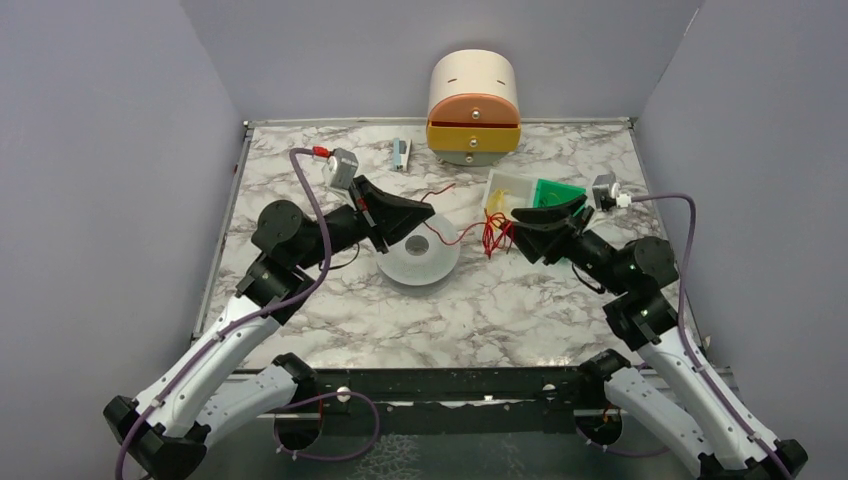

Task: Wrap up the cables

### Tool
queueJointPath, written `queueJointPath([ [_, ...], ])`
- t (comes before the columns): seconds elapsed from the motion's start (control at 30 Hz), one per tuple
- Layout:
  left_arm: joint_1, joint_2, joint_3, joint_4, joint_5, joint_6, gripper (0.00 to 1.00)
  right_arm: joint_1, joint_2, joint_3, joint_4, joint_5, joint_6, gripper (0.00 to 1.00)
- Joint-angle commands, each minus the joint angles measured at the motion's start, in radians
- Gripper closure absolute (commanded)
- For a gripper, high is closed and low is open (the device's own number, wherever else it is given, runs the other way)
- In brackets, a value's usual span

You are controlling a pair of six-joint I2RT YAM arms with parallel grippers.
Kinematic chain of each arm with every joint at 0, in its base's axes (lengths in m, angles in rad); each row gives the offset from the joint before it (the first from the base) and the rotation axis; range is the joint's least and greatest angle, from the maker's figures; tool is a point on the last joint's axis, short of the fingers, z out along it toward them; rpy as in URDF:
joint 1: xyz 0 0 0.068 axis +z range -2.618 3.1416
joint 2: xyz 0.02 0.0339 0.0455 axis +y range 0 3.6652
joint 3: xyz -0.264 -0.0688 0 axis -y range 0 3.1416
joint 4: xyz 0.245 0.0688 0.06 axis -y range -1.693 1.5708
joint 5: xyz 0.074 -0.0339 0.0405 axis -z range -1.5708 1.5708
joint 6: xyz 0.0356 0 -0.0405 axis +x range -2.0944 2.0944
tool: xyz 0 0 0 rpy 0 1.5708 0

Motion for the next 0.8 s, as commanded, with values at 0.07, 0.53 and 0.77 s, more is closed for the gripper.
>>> queueJointPath([
  [0.07,-0.005,-0.046,0.111,-0.174,-0.095,0.179,1.00,0.006,0.028,-0.066,-0.093,0.091,-0.053,0.50],
  [0.53,-0.005,-0.052,0.209,-0.273,-0.080,0.251,1.00,0.006,0.091,-0.119,-0.124,0.072,-0.036,0.47],
  [0.77,-0.005,-0.051,0.228,-0.313,-0.126,0.268,1.00,0.006,0.174,-0.088,-0.061,-0.135,-0.034,0.38],
])
